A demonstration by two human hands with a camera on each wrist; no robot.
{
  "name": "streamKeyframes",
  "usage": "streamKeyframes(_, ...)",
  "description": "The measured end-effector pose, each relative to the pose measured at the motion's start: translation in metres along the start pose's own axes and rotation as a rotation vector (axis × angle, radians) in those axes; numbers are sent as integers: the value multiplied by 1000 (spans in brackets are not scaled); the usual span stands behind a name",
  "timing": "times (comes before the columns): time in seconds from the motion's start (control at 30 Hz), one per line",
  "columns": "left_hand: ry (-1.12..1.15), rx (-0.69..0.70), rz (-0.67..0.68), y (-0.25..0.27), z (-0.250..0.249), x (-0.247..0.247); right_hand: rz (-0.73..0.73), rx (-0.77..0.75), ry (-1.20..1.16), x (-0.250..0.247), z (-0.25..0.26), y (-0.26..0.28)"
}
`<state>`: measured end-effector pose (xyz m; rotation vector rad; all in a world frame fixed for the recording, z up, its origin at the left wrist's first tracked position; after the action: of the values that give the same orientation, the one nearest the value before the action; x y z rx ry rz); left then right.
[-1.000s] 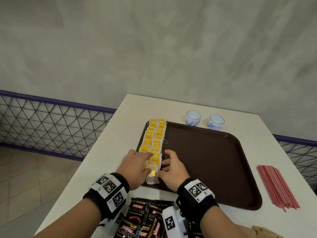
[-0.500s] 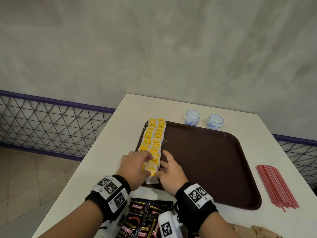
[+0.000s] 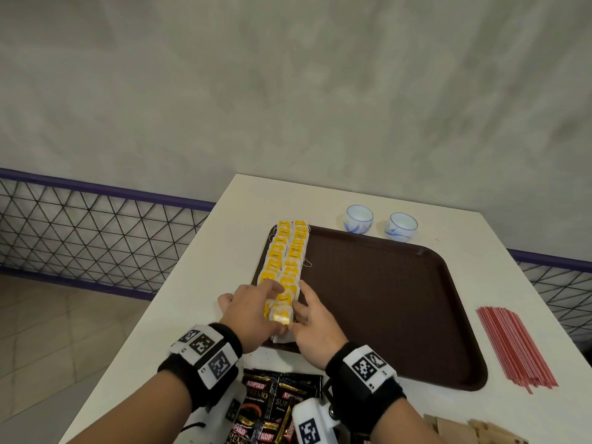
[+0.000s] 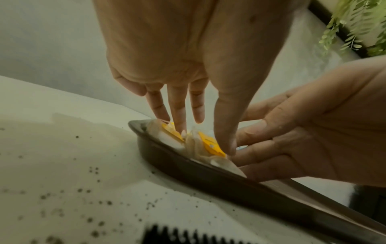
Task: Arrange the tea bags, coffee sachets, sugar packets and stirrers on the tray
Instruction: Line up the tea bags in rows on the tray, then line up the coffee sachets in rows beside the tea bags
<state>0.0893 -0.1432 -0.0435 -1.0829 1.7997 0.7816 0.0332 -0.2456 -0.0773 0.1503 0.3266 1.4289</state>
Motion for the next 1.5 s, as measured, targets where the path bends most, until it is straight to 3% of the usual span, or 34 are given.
streamKeyframes(0.33,-156,28,-82,0,6,-17,-22,33,60,-15,21,17)
streamKeyframes(0.57,-295,95,-17,-3,-3,0,-144,-62,85,-55,40,41)
streamKeyframes(0.8,-141,109,-127,13,1,-32,-286,-109,23,-102,45,90)
streamKeyframes(1.03,39,85,-186,74,70,-90,-525,-185,-19,-170,47,186)
streamKeyframes(1.13,151,41,-132,107,104,-91,-609,-204,20,-187,44,228)
streamKeyframes(1.27,230,-58,-5,142,138,-72,-597,-146,159,-184,33,254)
streamKeyframes(1.43,173,54,100,161,112,-42,-519,-87,325,-142,23,253)
streamKeyframes(1.5,124,90,223,167,93,-26,-413,-41,415,-111,18,243)
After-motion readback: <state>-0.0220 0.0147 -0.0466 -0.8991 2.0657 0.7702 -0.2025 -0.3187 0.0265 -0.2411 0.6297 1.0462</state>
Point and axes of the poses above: each hand's wrist, its own y-axis away from the middle knuckle, its own x-axis out of the palm, z = x × y, the point moved 9 cm from there along -y, towards the middle knuckle, and after that the axes turned 7 degrees about -y, right-handed, at the moved point
